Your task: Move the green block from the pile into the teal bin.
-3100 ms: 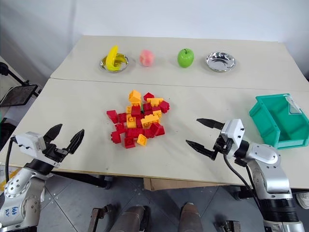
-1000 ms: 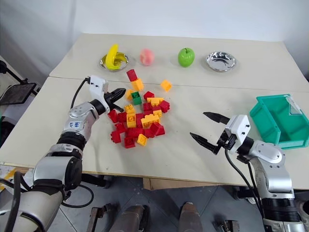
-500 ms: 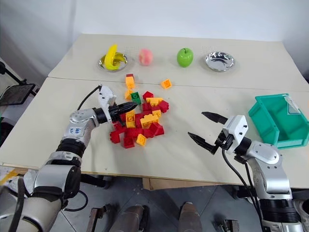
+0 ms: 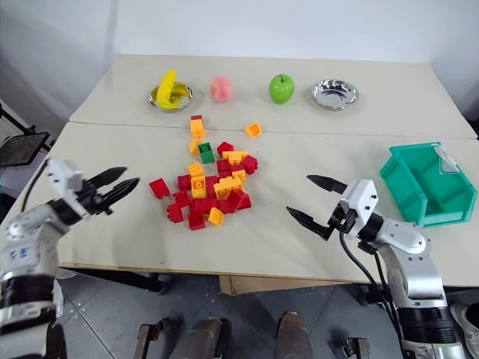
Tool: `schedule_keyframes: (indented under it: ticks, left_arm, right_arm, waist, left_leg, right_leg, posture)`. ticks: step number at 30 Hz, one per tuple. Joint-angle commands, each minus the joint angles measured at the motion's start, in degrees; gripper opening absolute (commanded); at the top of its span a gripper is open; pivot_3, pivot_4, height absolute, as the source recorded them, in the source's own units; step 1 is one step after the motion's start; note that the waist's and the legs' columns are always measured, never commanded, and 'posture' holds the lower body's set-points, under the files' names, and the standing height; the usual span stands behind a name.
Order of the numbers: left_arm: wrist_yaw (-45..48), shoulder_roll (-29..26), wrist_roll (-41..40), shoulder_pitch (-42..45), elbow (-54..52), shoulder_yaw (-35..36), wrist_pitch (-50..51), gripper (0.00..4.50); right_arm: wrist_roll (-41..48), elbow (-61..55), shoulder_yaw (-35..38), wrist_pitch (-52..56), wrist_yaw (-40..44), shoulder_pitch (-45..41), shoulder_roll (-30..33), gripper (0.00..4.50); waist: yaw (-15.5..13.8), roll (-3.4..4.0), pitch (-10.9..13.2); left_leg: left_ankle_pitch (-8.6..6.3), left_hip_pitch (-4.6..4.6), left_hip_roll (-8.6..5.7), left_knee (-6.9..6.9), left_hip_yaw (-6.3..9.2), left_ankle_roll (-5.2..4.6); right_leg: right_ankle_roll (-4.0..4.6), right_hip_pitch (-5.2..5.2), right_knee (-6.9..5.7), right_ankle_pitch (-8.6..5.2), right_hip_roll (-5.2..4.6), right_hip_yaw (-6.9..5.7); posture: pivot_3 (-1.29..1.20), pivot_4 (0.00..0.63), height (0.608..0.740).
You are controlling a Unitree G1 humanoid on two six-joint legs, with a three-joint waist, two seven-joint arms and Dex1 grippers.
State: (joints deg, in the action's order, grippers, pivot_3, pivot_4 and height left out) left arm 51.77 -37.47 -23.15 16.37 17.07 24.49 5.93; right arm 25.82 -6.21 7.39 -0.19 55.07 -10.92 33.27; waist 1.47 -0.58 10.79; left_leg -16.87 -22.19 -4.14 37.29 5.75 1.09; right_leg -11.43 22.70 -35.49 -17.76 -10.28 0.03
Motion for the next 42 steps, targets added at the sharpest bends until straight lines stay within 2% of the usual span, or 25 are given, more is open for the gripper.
schedule_keyframes:
  ticks: [1, 4, 7, 11, 15, 20, 23, 28, 35, 36, 37, 42]
  left_arm:
    - [-1.67, -1.80, -2.47, -6.57, -7.62, 4.80, 1.65, 3.67]
    - [-3.41, -1.67, -2.87, -9.67, -10.89, 5.24, 2.87, 4.48]
    - [-5.64, -0.90, -1.69, -9.12, -12.20, 3.66, 2.56, 4.48]
    - [-6.53, 0.68, -0.87, -2.25, -10.69, -2.32, 4.06, 4.48]
    - [-7.28, 4.83, 6.97, 15.15, 3.63, -13.43, 1.43, 4.48]
    - [-11.04, 9.49, 14.64, 33.32, 27.35, -19.27, -5.95, 4.48]
    - [-12.00, 11.91, 17.31, 40.79, 38.80, -20.91, -9.99, 4.48]
    - [-15.40, 15.59, 21.61, 48.35, 51.97, -22.83, -13.90, 4.48]
    - [-15.68, 17.58, 24.59, 50.61, 56.94, -23.67, -13.91, 4.48]
    - [-15.71, 17.68, 24.74, 50.66, 57.11, -23.51, -13.92, 4.07]
    - [-15.47, 17.85, 24.65, 50.74, 57.22, -23.24, -13.74, 3.91]
    - [-15.97, 17.86, 25.33, 50.93, 57.52, -23.15, -13.19, 2.46]
  right_arm:
    - [0.49, 0.53, 0.35, -1.81, 1.02, -1.25, -0.47, 4.50]
    - [0.40, 1.49, 0.11, -2.26, 1.49, -1.86, -0.72, 4.50]
    - [0.42, 2.44, -0.18, -2.69, 2.10, -2.54, -1.01, 4.50]
    - [0.04, 3.82, -0.64, -3.07, 2.56, -3.69, -1.63, 4.50]
    - [-0.19, 4.72, -0.89, -3.61, 2.89, -4.74, -1.96, 4.50]
    - [-0.70, 4.76, -0.77, -3.70, 2.01, -5.20, -2.07, 4.50]
    - [-1.07, 3.55, -0.44, -3.30, 0.53, -4.68, -2.14, 4.50]
    - [-0.83, -1.59, 1.22, -1.98, -2.88, -0.65, -1.85, 4.50]
    - [-1.09, -6.31, 2.55, -0.76, -6.69, 2.90, -1.74, 4.50]
    - [-1.11, -6.60, 2.60, -0.69, -7.00, 3.10, -1.70, 4.50]
    - [-1.10, -6.96, 2.68, -0.62, -7.28, 3.38, -1.64, 4.50]
    - [-0.84, -7.81, 3.27, -0.58, -7.81, 4.38, -1.35, 4.50]
  waist:
    - [-0.04, -0.02, -0.01]
    - [-0.55, -0.02, -0.01]
    - [-1.20, -0.03, -0.02]
    - [-1.60, -0.05, -0.03]
    - [-2.01, -0.08, -0.05]
    - [-0.91, -0.20, -0.09]
    - [-0.33, -0.23, -0.07]
    - [0.05, -0.29, -0.04]
    - [-0.04, -0.33, -0.03]
    - [-0.06, -0.33, -0.03]
    - [-0.12, -0.33, -0.04]
    - [-0.24, -0.35, -0.04]
  left_leg:
    - [0.00, 0.00, 0.00, -0.01, 0.00, 0.00]
    - [-0.02, 0.00, -0.01, 0.01, 0.01, -0.01]
    - [-0.02, 0.00, -0.01, 0.02, -0.01, -0.01]
    - [-0.02, 0.01, -0.05, 0.06, -0.01, 0.00]
    - [-0.01, -0.01, -0.08, 0.14, -0.10, 0.02]
    - [-0.02, -0.03, -0.06, 0.07, -0.29, 0.02]
    - [-0.02, -0.03, -0.06, 0.04, -0.30, 0.02]
    - [-0.02, -0.03, -0.07, 0.06, -0.29, 0.02]
    - [-0.02, -0.03, -0.08, 0.15, -0.29, 0.01]
    - [-0.02, -0.03, -0.08, 0.16, -0.29, 0.01]
    - [-0.02, -0.03, -0.08, 0.16, -0.29, 0.01]
    - [-0.02, -0.03, -0.09, 0.19, -0.28, 0.00]
  right_leg:
    - [0.00, 0.00, 0.01, 0.00, 0.00, 0.00]
    - [0.01, -0.01, 0.00, 0.00, -0.02, 0.00]
    - [0.02, -0.02, 0.02, 0.00, -0.02, 0.00]
    - [0.03, -0.08, 0.03, 0.00, -0.02, -0.06]
    - [0.04, -0.17, 0.02, 0.01, -0.02, -0.28]
    - [0.05, -0.12, 0.06, 0.02, -0.04, -0.55]
    - [0.05, -0.12, 0.04, 0.02, -0.12, -0.80]
    - [0.05, -0.12, 0.01, 0.02, -0.18, -0.99]
    - [0.05, -0.14, -0.07, 0.02, -0.19, -1.00]
    - [0.05, -0.14, -0.07, 0.02, -0.19, -1.00]
    - [0.05, -0.15, -0.07, 0.02, -0.20, -1.00]
    - [0.05, -0.17, -0.07, 0.02, -0.21, -1.00]
  posture:
    - [0.00, 0.150, 0.740]
    - [0.00, 0.150, 0.740]
    - [0.00, 0.150, 0.740]
    - [0.00, 0.150, 0.740]
    - [0.00, 0.150, 0.740]
    - [0.00, 0.150, 0.740]
    - [0.00, 0.150, 0.740]
    - [0.00, 0.150, 0.740]
    - [0.00, 0.150, 0.740]
    - [0.00, 0.150, 0.740]
    - [0.00, 0.150, 0.740]
    - [0.00, 0.150, 0.740]
